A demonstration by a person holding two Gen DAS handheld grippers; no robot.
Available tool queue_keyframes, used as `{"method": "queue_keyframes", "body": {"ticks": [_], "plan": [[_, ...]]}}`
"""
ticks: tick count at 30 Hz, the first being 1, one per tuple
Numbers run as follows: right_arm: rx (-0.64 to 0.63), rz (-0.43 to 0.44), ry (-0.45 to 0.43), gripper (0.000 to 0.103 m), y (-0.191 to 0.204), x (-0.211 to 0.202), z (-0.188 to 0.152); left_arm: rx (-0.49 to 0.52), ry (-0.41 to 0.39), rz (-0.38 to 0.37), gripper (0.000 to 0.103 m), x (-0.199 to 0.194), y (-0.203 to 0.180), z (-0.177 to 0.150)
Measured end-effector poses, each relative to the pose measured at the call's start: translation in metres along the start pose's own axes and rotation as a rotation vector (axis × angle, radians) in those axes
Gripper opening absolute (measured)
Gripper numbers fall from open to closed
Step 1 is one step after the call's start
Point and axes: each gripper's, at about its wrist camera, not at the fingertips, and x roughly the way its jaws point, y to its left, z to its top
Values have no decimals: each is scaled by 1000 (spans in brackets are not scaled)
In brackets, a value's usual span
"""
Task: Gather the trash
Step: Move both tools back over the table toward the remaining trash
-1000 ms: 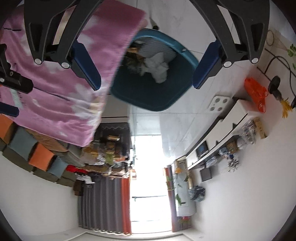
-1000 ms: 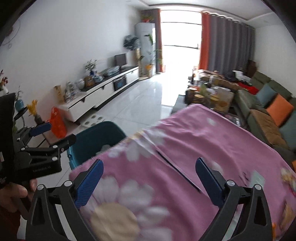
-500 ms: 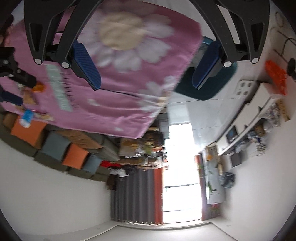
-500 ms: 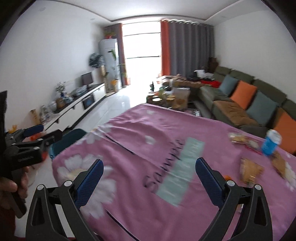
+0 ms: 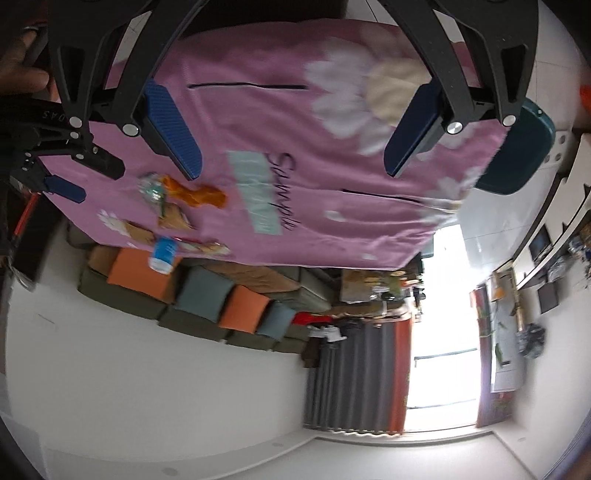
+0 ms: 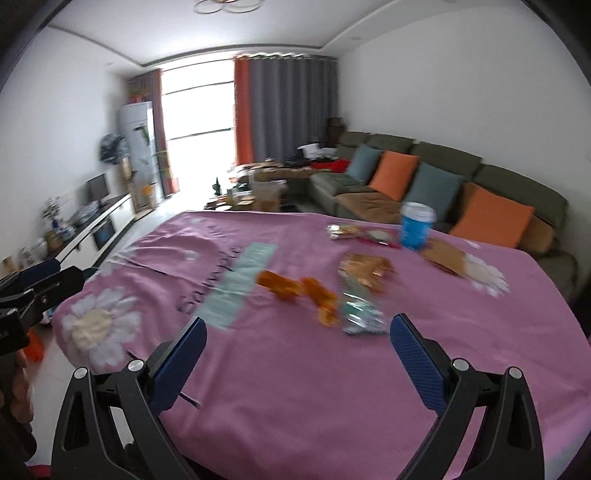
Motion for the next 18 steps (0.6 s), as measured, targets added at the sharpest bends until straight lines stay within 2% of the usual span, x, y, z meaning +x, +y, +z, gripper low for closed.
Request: {"method": "queue_keyframes", "body": {"ticks": [2, 9, 18], "plan": [[18, -33, -10, 96, -10, -8, -7, 18, 3, -39, 97, 1, -12, -4], [59, -105, -23, 96, -37, -24, -25, 70, 4, -99, 97, 6, -36, -6], [74, -110, 21, 96, -48, 7, -20, 87, 67, -126, 97, 45, -38, -1]]}}
